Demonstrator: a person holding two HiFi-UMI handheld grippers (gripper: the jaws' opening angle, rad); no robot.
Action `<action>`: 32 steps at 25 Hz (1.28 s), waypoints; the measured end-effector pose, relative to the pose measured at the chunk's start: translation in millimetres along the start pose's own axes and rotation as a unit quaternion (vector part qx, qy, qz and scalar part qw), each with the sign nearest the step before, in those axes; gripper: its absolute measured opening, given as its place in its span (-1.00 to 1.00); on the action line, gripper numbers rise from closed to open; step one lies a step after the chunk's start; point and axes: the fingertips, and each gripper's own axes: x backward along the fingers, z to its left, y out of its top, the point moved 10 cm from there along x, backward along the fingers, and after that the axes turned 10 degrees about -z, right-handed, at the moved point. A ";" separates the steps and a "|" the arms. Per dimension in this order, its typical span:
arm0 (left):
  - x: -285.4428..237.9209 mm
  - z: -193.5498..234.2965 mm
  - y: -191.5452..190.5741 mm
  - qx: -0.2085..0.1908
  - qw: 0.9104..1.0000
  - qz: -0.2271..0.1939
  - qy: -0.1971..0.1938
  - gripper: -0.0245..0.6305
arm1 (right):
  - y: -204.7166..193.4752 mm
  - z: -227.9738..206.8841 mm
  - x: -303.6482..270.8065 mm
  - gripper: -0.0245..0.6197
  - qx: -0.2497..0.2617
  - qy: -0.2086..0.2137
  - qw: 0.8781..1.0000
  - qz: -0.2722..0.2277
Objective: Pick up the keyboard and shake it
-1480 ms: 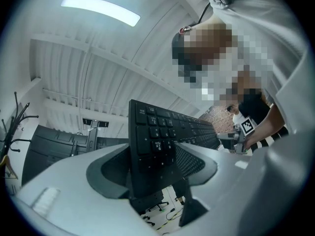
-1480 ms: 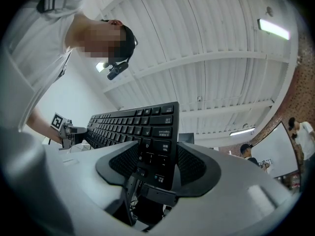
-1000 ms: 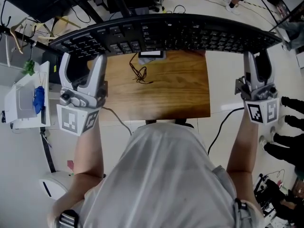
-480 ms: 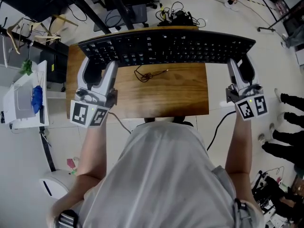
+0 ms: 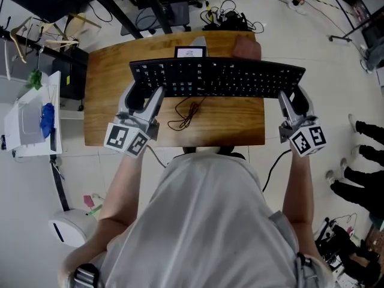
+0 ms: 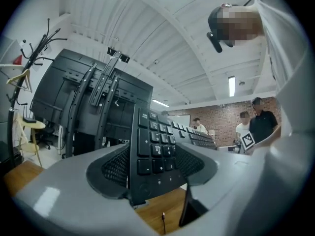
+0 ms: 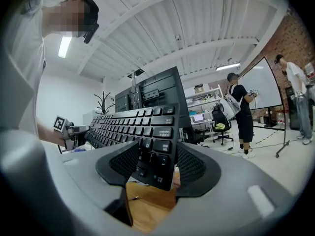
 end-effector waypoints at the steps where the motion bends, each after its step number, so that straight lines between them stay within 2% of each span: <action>1: 1.4 0.2 -6.8 0.006 1.000 0.010 0.002 -0.10 | -4.4 -2.2 0.5 -0.22 0.000 0.000 1.000 0.008; 9: 13.0 8.2 -56.2 0.047 0.995 0.078 0.028 -0.09 | -44.7 -9.9 1.8 -0.22 -0.025 -0.006 0.997 0.073; 17: 27.1 18.3 -112.9 0.082 0.981 0.173 0.042 -0.07 | -94.6 -20.7 4.4 -0.22 -0.070 -0.008 0.987 0.147; 23: 31.2 24.2 -151.5 0.113 0.961 0.246 0.055 -0.07 | -126.5 -30.6 4.7 -0.22 -0.101 -0.017 0.974 0.200; 27: 40.8 21.8 -177.5 0.148 0.946 0.279 0.072 -0.07 | -143.4 -37.0 7.7 -0.22 -0.123 -0.027 0.965 0.231; 32: 55.0 21.9 -200.2 0.182 0.925 0.322 0.091 -0.07 | -168.4 -39.6 8.4 -0.22 -0.140 -0.018 0.947 0.288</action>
